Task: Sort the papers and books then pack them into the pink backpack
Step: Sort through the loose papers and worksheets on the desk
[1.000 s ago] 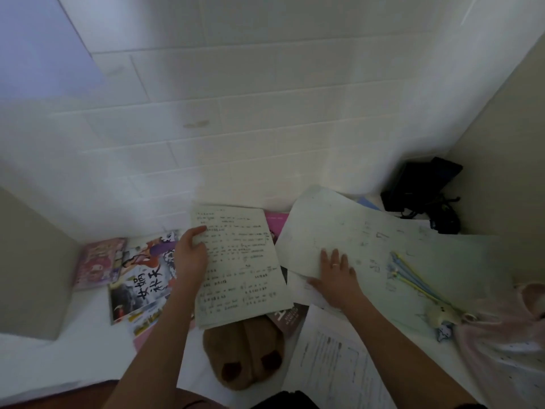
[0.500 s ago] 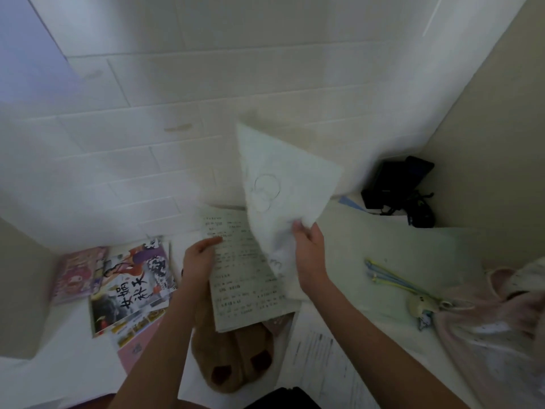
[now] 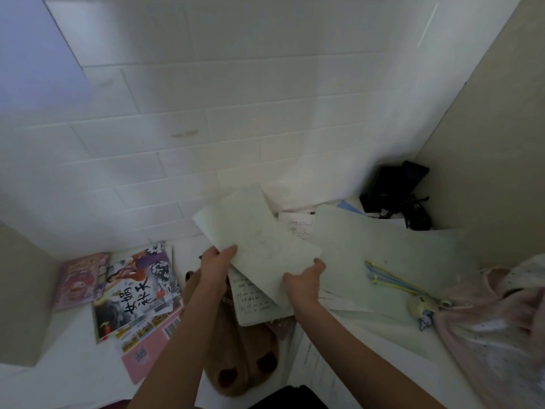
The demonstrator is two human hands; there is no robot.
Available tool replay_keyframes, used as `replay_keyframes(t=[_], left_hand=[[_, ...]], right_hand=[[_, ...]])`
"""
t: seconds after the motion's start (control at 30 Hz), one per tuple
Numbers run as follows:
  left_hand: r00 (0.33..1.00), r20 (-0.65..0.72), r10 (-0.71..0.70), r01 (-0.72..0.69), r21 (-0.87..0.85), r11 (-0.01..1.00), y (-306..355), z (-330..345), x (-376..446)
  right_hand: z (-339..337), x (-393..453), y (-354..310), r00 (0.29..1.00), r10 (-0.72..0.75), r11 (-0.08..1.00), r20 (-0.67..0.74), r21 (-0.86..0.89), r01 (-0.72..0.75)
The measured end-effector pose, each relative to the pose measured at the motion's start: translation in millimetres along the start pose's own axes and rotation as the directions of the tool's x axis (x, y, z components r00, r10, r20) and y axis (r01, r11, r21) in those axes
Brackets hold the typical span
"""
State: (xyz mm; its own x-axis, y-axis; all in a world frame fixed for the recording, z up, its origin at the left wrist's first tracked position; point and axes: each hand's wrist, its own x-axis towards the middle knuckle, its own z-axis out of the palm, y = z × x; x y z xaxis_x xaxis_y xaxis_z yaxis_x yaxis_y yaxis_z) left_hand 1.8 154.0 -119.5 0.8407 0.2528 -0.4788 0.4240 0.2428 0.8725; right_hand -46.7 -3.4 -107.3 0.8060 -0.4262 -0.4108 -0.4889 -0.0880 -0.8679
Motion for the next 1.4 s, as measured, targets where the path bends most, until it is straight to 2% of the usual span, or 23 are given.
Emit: replay_keyframes(t=[0.03,0.07,0.1,0.13,0.17,0.23,0.27,0.33,0.4,0.5,0.57,0.6,0.67,0.73,0.77,0.87,0.97,1.03,1.1,1.17,1.27,1.33,1.4], left_hand=[[0.999,-0.036,0.004,-0.004,0.011,1.000,-1.8,-0.3,1.2],[0.998,-0.064,0.007,-0.005,0.026,1.000,-2.8,-0.5,2.2],[0.997,-0.082,0.009,-0.004,0.053,0.999,-3.2,-0.4,2.3],[0.996,-0.091,0.009,-0.002,0.077,0.997,-3.4,0.5,2.2],[0.996,-0.087,0.004,0.004,0.090,0.996,-3.2,1.9,2.0],[0.999,-0.032,-0.017,0.019,0.076,0.997,-1.3,4.5,0.2],[0.999,0.021,-0.030,0.029,0.073,0.997,-0.5,5.3,-0.3],[0.989,0.133,-0.063,0.050,0.097,0.994,0.5,5.4,-2.0],[0.976,0.186,-0.110,0.100,0.060,0.993,0.9,3.6,-4.8],[0.971,0.132,-0.200,0.206,-0.036,0.978,-0.2,-1.4,-6.4],[0.976,0.111,-0.189,0.198,-0.084,0.977,-1.6,-5.7,-4.3],[0.981,0.110,-0.161,0.172,-0.093,0.981,-2.7,-7.0,-2.9],[0.989,0.114,-0.094,0.105,-0.100,0.989,-2.2,-7.5,-2.2],[0.982,0.151,-0.112,0.136,-0.161,0.977,-2.4,-8.6,-4.0],[0.968,0.207,-0.138,0.179,-0.195,0.964,-2.6,-9.8,-5.7],[0.921,0.355,-0.161,0.247,-0.214,0.945,-0.7,-11.3,-7.5],[0.940,0.306,-0.148,0.175,-0.062,0.983,2.1,-3.0,-7.9],[0.976,0.194,-0.097,0.074,0.120,0.990,-2.6,-1.2,-5.7],[0.988,0.151,-0.032,0.002,0.192,0.981,-6.9,-2.5,-5.4],[0.978,0.204,0.031,-0.084,0.255,0.963,-10.2,-2.9,-5.8],[0.957,0.276,0.091,-0.217,0.468,0.857,-11.0,-1.3,-5.9],[0.967,0.203,0.151,-0.230,0.459,0.858,-11.3,-2.7,-4.3],[0.980,0.084,0.182,-0.201,0.409,0.890,-10.2,-7.3,-4.0]], right_hand=[[-2.1,0.2,-1.1,0.987,-0.158,0.974,-0.039,-0.168,0.149],[-3.8,0.8,-0.7,0.935,-0.355,0.866,-0.005,-0.378,0.327],[-3.9,1.3,-1.4,0.857,-0.495,0.691,0.140,-0.535,0.486],[-1.2,2.3,-2.5,0.792,-0.506,0.527,0.343,-0.604,0.598],[3.9,1.6,-2.2,0.752,-0.404,0.448,0.520,-0.605,0.659],[16.3,-2.6,4.1,0.711,-0.144,0.513,0.688,-0.563,0.648],[21.9,-3.2,9.4,0.706,-0.101,0.589,0.701,-0.530,0.610],[27.8,-4.9,21.0,0.735,-0.151,0.677,0.661,-0.473,0.564],[23.7,-2.0,28.1,0.761,-0.252,0.641,0.598,-0.486,0.594],[9.4,5.6,19.9,0.771,-0.383,0.533,0.509,-0.559,0.634],[-0.9,8.4,2.4,0.787,-0.458,0.600,0.412,-0.510,0.616],[-7.3,10.1,-9.9,0.806,-0.479,0.694,0.348,-0.411,0.590],[-21.7,17.2,-35.1,0.864,-0.405,0.908,0.300,0.022,0.419],[-38.1,28.3,-51.0,0.900,-0.242,0.920,0.363,0.381,0.093],[-44.5,34.9,-51.7,0.904,-0.163,0.921,0.394,0.389,-0.004],[-51.8,51.9,-26.1,0.945,0.001,0.998,0.326,0.055,-0.020],[-47.3,58.0,11.7,0.952,-0.006,0.947,0.306,-0.304,0.104],[-41.4,59.6,27.9,0.937,-0.063,0.887,0.344,-0.412,0.211],[-36.5,63.0,37.3,0.910,-0.088,0.820,0.405,-0.489,0.297],[-34.6,67.9,40.2,0.871,-0.070,0.773,0.486,-0.525,0.356],[-37.6,77.5,41.1,0.823,-0.075,0.729,0.562,-0.532,0.430],[-44.3,87.2,43.7,0.888,-0.139,0.599,0.438,-0.677,0.427],[-57.8,95.0,51.1,0.944,-0.109,0.460,0.311,-0.826,0.325]])
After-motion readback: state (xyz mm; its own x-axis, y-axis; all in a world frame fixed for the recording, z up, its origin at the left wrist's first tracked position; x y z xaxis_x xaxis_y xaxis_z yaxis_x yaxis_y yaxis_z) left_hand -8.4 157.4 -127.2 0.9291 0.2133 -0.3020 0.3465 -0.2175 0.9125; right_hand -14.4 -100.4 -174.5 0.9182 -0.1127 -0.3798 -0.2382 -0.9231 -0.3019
